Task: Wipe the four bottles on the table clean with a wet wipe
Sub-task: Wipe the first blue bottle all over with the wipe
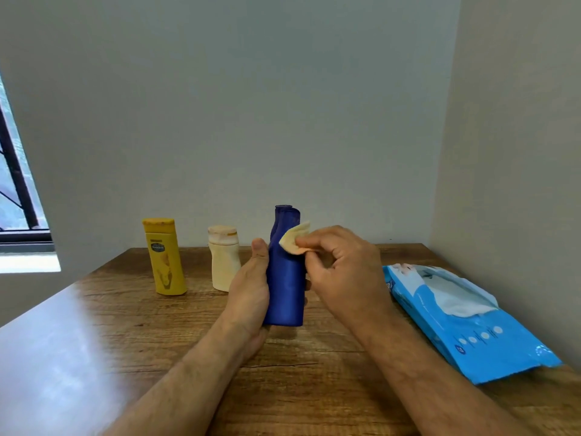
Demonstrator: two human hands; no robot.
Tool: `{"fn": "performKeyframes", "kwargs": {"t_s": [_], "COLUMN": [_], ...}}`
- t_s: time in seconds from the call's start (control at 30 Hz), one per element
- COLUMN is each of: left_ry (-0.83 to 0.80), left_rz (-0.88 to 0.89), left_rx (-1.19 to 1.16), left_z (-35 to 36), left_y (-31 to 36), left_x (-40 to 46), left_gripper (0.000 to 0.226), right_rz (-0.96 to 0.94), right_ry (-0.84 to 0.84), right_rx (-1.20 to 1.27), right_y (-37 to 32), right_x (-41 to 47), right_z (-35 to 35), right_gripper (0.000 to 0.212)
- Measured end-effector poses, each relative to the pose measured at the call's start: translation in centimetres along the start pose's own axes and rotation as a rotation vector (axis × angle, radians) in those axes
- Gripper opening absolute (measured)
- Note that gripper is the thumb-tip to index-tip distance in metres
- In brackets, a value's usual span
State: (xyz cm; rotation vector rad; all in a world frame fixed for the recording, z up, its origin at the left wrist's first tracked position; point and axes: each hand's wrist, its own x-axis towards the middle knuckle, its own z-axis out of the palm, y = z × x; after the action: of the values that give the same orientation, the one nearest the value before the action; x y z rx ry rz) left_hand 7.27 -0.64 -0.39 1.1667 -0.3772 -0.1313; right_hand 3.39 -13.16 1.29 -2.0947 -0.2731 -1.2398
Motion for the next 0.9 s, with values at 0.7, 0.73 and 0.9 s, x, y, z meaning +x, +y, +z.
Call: {"fn": "performKeyframes", "kwargs": {"t_s": [0.7, 0.73, 0.9], "left_ry": [-0.107, -0.090, -0.064], "left_rz": [-0.045, -0.051, 0.061], "left_rx": [0.005, -0.022, 0.012], "left_z": [-0.9, -0.9, -0.9], "left_y": [0.6, 0.7, 0.6], "left_x": [-0.6, -0.6, -0.8], "left_gripper": [0.032, 0.032, 0.024], "right_rz": [0.035, 0.020, -0.081], "right_ry": [-0.067, -0.117, -0.291], "right_rx": [0.086, 0.113, 0.079], "right_y": [-0.3, -0.4, -1.4], "right_x": [0.0, -0.2, -0.8], "right_z": [-0.3, -0.4, -0.3], "right_gripper": [0.028, 0.030, 0.031]}}
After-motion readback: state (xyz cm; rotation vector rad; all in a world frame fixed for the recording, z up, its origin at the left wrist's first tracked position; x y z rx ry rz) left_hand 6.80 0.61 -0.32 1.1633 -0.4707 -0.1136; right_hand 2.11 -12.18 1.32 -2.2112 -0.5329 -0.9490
